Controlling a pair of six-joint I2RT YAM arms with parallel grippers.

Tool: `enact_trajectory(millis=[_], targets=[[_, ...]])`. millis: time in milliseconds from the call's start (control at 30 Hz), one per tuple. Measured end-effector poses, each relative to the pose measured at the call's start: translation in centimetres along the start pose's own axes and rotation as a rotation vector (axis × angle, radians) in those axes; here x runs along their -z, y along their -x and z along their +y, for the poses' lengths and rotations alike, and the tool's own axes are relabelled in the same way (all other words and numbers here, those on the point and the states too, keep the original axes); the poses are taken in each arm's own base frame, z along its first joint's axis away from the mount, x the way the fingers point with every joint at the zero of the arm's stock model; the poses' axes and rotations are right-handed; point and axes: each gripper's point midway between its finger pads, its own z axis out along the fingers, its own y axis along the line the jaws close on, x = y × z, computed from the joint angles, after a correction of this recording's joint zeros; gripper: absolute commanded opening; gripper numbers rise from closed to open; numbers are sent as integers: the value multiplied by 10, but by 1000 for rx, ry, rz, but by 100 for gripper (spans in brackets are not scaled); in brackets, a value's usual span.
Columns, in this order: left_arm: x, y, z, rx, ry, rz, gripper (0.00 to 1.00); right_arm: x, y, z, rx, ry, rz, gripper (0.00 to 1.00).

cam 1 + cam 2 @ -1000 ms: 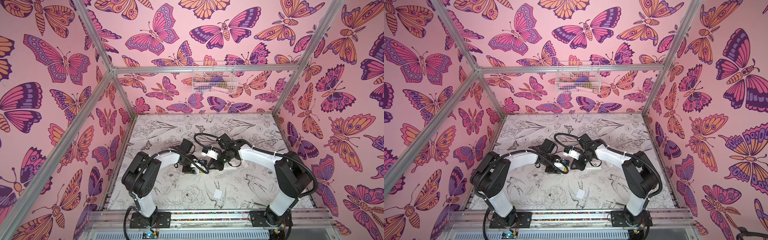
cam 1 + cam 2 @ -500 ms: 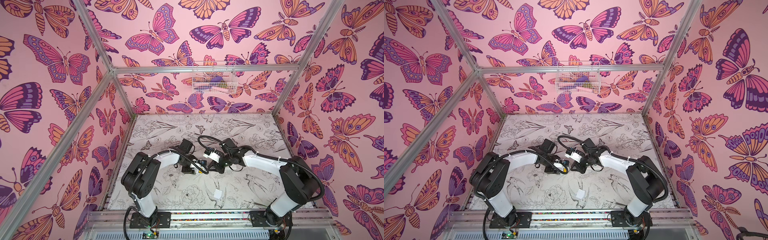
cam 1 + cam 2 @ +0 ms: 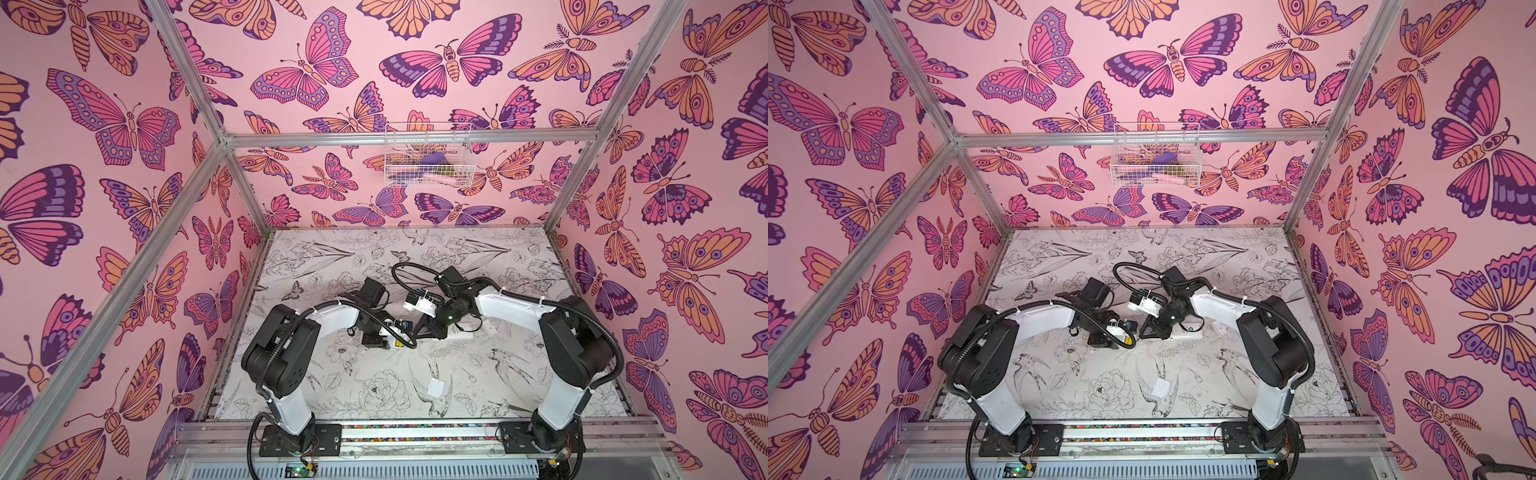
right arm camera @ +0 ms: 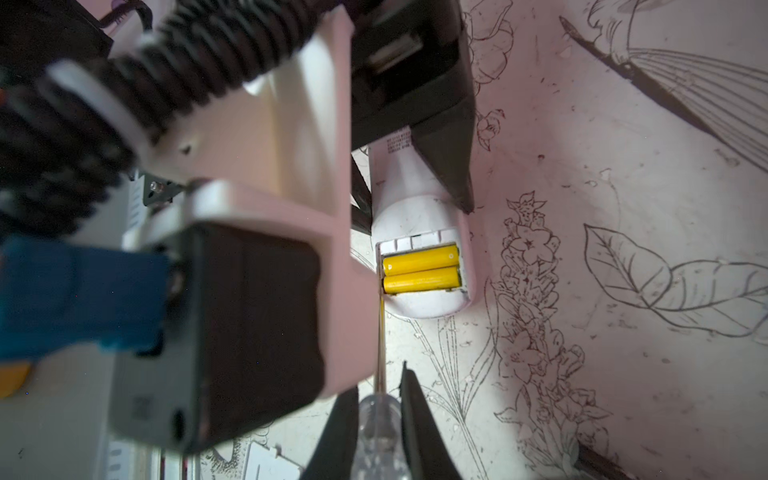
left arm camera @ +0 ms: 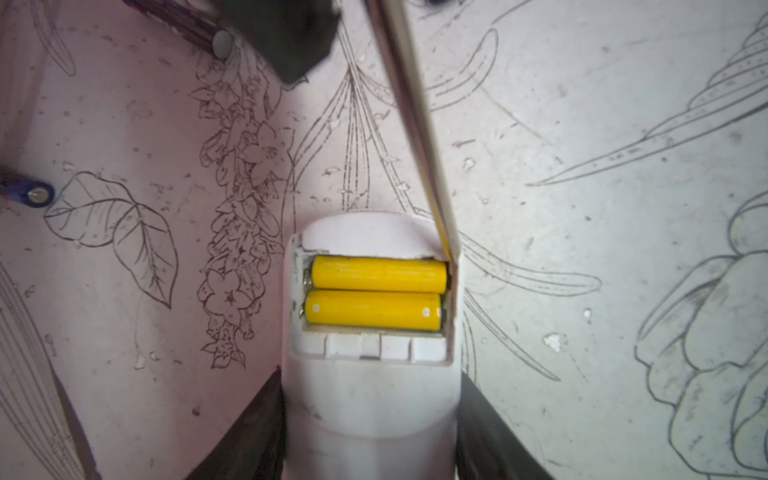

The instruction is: Unload the batteries from the remote control

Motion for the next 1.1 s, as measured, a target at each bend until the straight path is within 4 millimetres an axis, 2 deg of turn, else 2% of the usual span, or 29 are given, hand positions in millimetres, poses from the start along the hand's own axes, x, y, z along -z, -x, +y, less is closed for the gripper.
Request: enact_trajectory(millis=[200,500,800,900,1100], targets=[[0,-1,-1,1,-2,4,40,-1,-2,0,-22,-13,-11,0],[3,-5,-1,7,0,28,40,-8,-3,17,82,-255,-95,0],[7,-15,5,23,31,80,40,-13,1,22,198,-416,-195,0],[7,-15,5,24,32,81,40,-12,1,20,168,-387,-210,0],[7,-14,5,26,35,76,40,-8,5,7,32,-174,-206,0]])
